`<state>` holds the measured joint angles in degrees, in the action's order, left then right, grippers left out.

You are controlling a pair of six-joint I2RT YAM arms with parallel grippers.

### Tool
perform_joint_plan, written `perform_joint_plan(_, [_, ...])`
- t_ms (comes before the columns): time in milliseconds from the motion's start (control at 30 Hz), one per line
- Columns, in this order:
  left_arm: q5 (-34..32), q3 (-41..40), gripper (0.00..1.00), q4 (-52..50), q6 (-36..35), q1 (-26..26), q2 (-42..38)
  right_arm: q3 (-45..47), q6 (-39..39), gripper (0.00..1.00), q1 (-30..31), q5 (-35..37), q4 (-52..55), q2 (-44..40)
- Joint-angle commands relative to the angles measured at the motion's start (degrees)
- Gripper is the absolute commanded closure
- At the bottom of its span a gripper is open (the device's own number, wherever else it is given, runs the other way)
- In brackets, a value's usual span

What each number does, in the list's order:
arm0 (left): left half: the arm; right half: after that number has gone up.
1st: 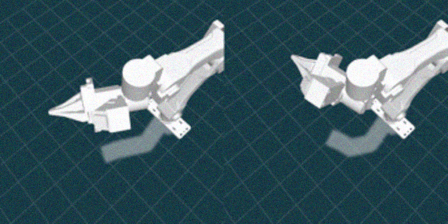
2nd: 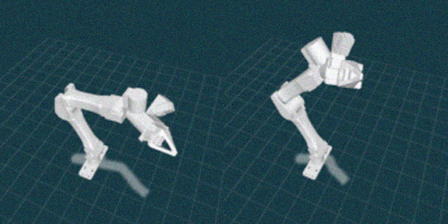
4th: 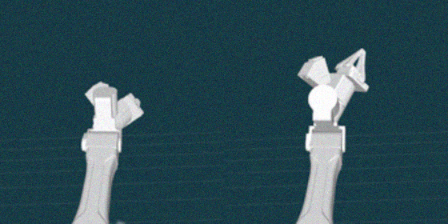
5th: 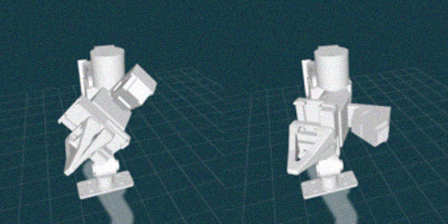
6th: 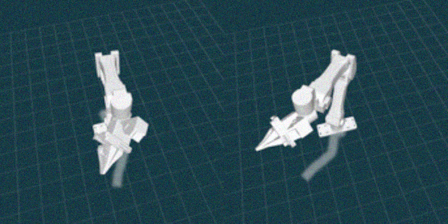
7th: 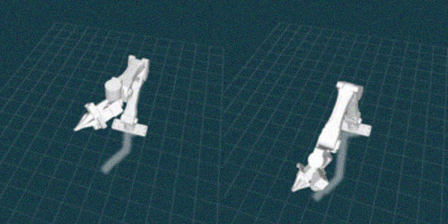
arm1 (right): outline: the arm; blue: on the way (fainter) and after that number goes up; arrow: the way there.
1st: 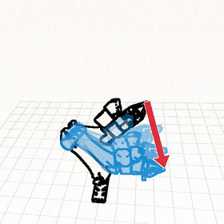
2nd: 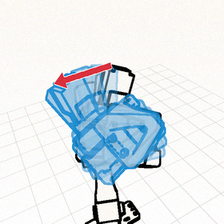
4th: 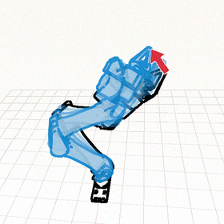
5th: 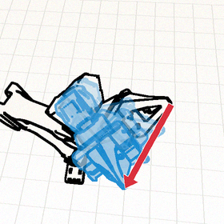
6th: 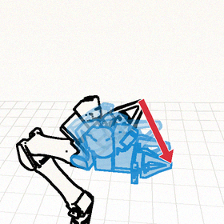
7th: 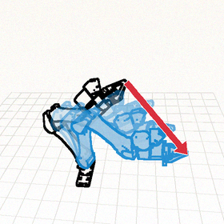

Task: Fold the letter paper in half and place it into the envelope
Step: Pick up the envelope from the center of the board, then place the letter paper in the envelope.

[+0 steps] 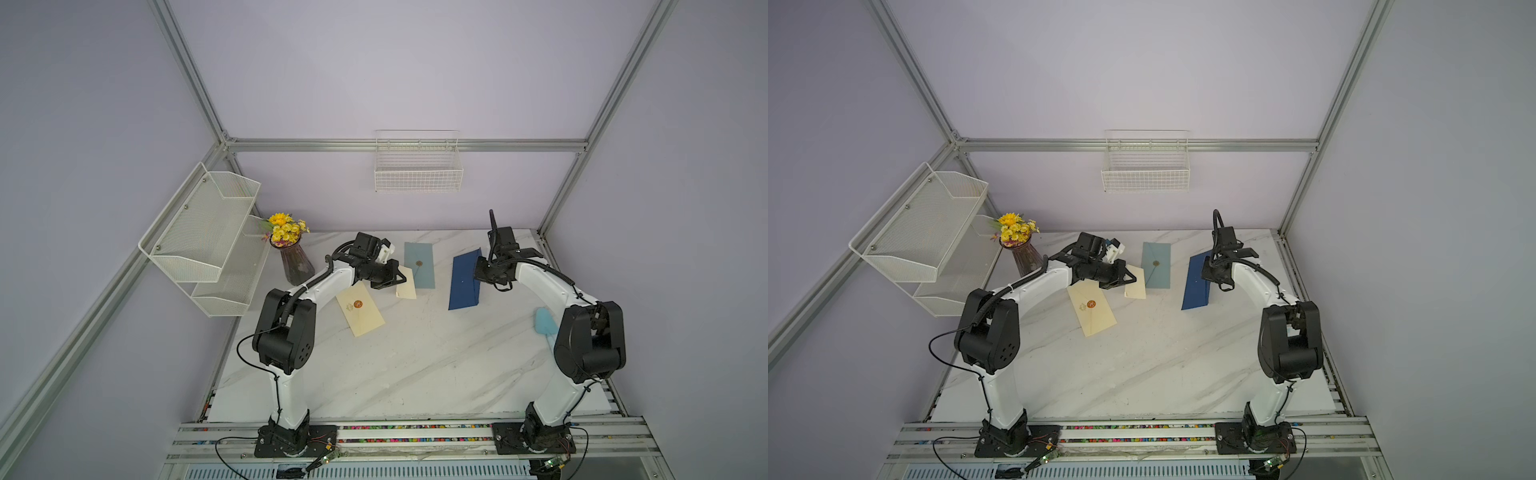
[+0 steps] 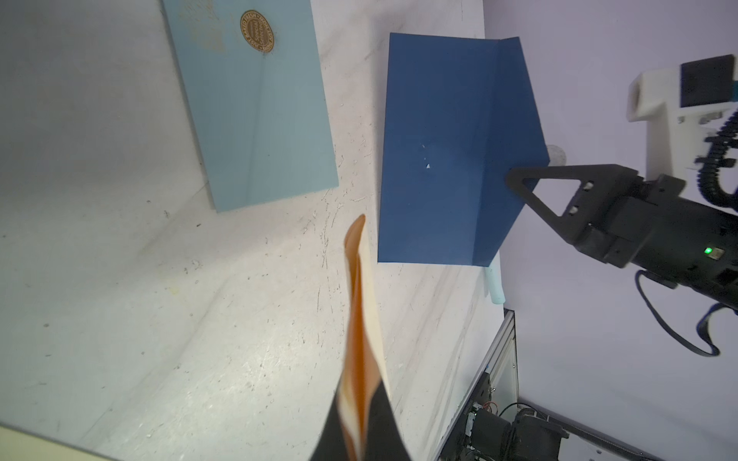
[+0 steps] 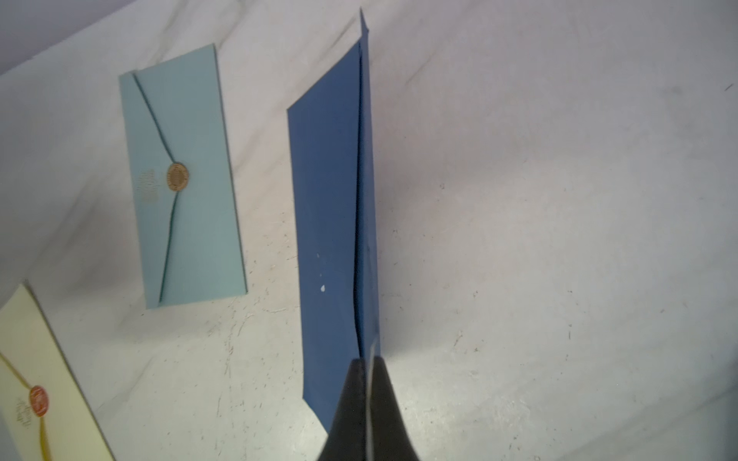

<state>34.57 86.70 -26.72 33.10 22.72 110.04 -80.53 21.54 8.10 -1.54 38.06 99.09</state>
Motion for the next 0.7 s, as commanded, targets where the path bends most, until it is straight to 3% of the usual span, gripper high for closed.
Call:
perform_joint_plan(0, [-2.5, 4.2, 1.0, -2.7, -2.2, 1.5, -2.1, 0.6, 0.7, 1.0, 0.6, -5.1, -1.4, -3.4])
perform_joint_plan(333, [-4.7, 12.6, 1.0, -6.4, -3.0, 6.1, 0.1, 2.2, 4.1, 1.0, 2.8, -16.0, -0.3, -9.0])
perform_joint_plan(667, [-7.5, 21.0, 1.0, -12.2, -5.9, 12.1, 3.6, 5.2, 9.5, 1.0, 8.1, -19.8, -4.0, -11.5])
